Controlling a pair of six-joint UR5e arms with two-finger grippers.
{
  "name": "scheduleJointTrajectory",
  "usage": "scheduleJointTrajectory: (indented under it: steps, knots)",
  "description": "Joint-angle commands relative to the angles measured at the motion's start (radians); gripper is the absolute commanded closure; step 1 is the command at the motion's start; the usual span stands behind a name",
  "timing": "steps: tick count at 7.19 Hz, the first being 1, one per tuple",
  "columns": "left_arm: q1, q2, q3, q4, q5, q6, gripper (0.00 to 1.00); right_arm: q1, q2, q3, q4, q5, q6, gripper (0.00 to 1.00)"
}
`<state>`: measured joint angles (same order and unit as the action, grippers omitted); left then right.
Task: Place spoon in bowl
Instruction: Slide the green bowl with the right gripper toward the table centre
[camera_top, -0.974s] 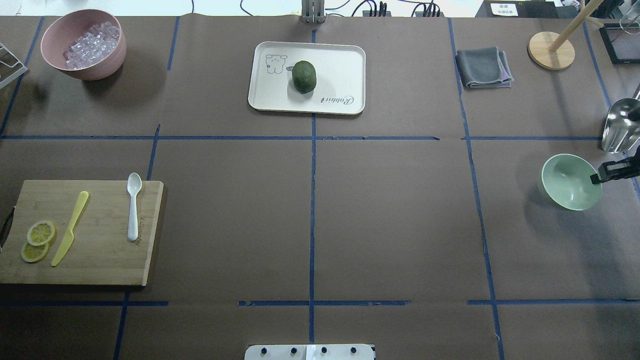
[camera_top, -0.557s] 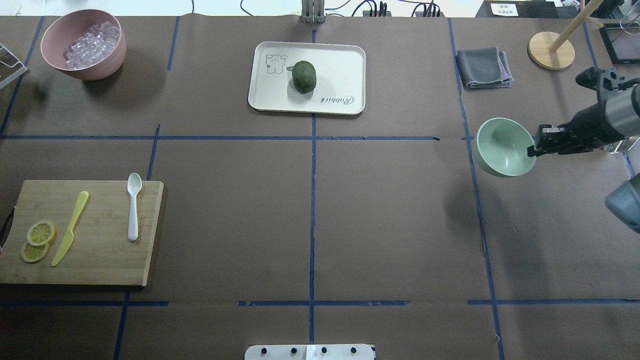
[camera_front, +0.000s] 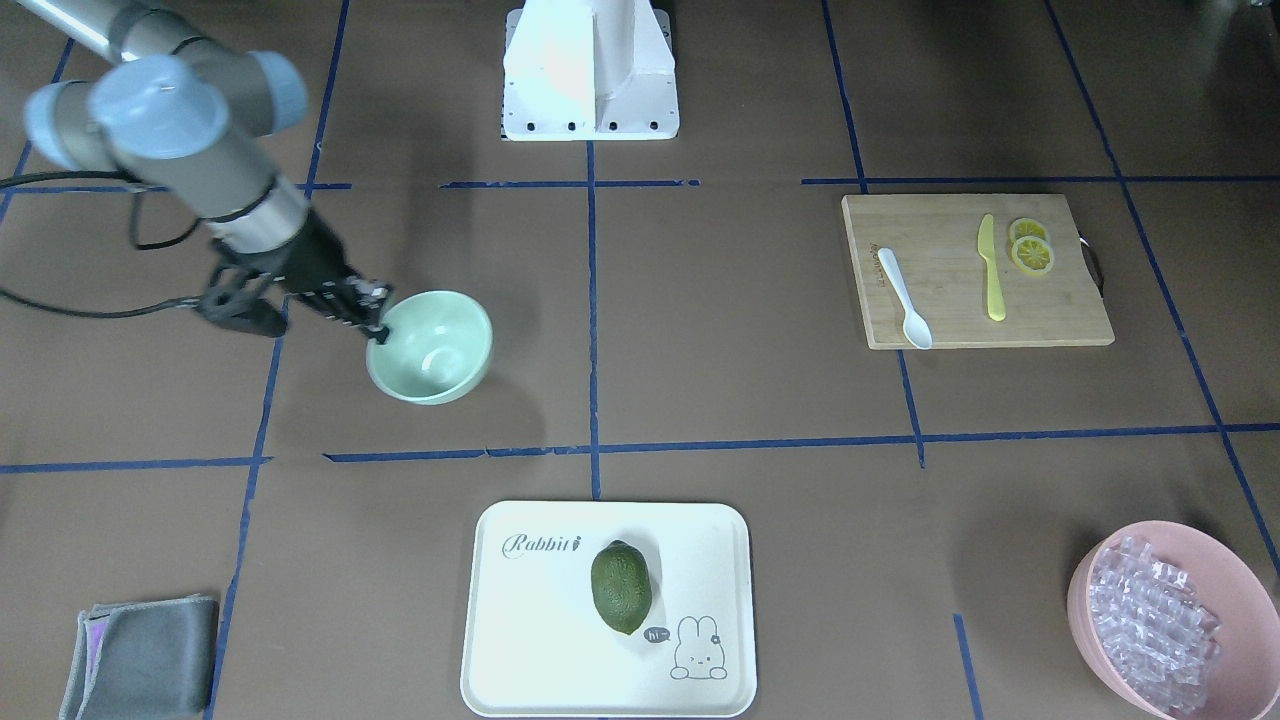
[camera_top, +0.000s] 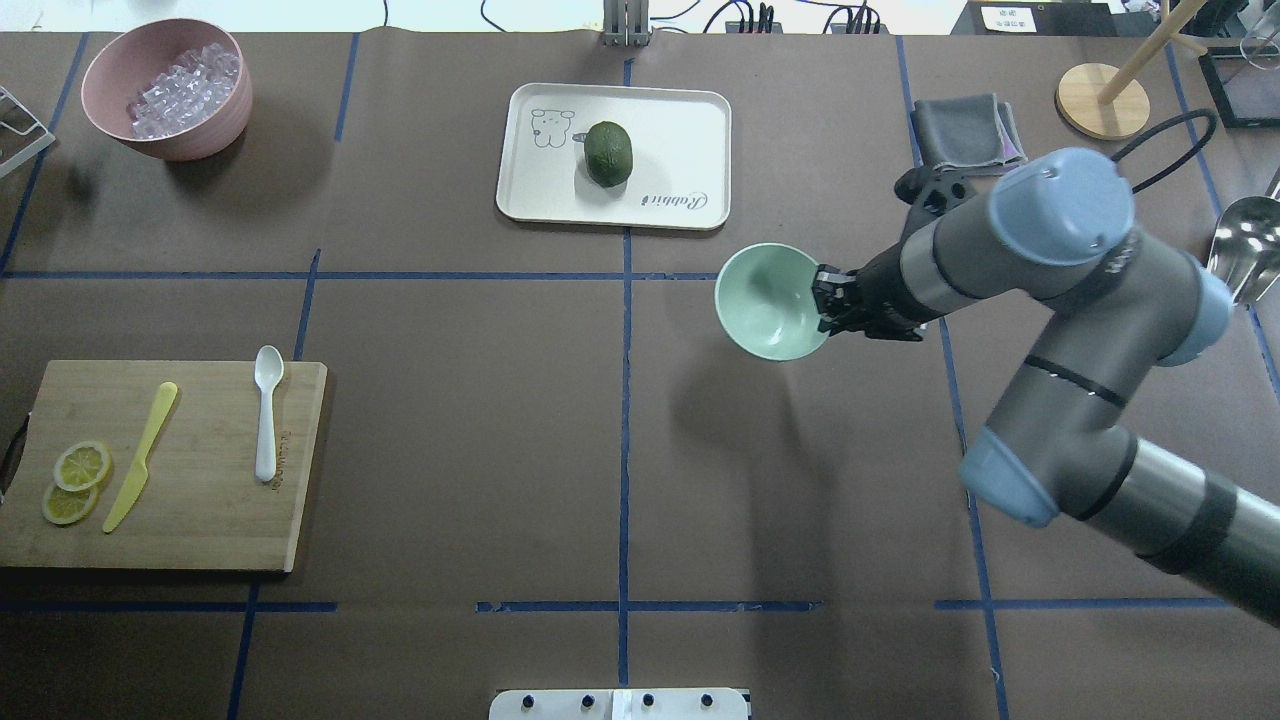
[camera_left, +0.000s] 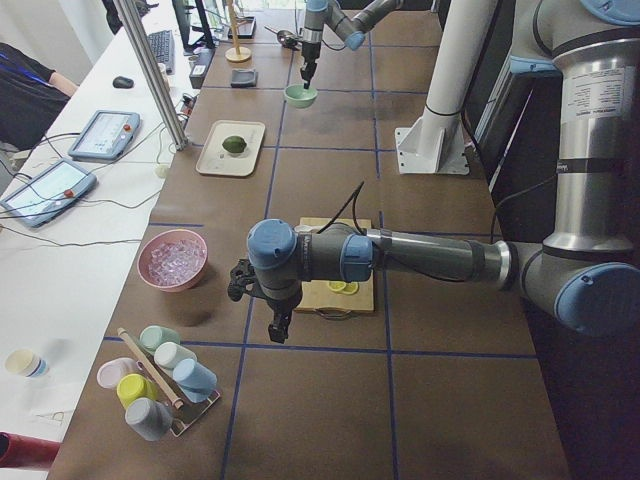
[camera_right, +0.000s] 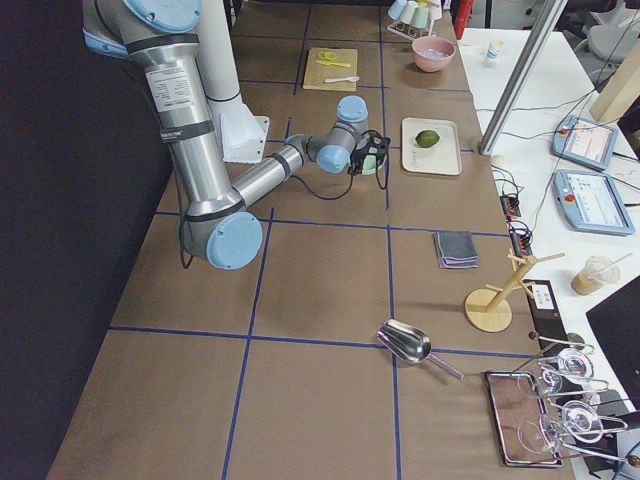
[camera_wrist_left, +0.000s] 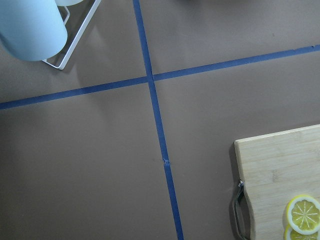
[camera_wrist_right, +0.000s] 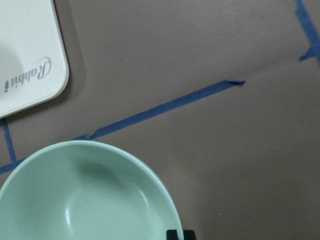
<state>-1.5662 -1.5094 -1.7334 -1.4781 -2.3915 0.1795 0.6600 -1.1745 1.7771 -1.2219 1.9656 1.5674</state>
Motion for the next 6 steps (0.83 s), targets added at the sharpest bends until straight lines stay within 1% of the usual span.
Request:
scheduleJointTrajectory:
  steps: [1, 2, 3, 4, 5, 6]
  knots:
    - [0.000, 0.000, 0.000, 0.001, 0.000, 0.000, 0.00, -0.178, 0.174, -0.036, -0.146, -0.170, 0.121, 1.00]
    - [0.000, 0.000, 0.002, 0.001, 0.000, 0.000, 0.00, -0.200, 0.235, -0.086, -0.168, -0.174, 0.131, 1.00]
    - [0.000, 0.000, 0.002, 0.001, 0.000, 0.000, 0.00, -0.209, 0.260, -0.126, -0.172, -0.186, 0.135, 1.00]
    - [0.000, 0.000, 0.002, 0.001, 0.000, 0.000, 0.00, -0.212, 0.257, -0.128, -0.174, -0.189, 0.132, 1.00]
    - [0.002, 0.000, 0.002, 0.002, 0.000, 0.000, 0.00, -0.212, 0.253, -0.128, -0.172, -0.189, 0.126, 0.96]
    - [0.002, 0.000, 0.002, 0.002, 0.000, 0.000, 0.00, -0.212, 0.253, -0.128, -0.172, -0.188, 0.125, 0.76]
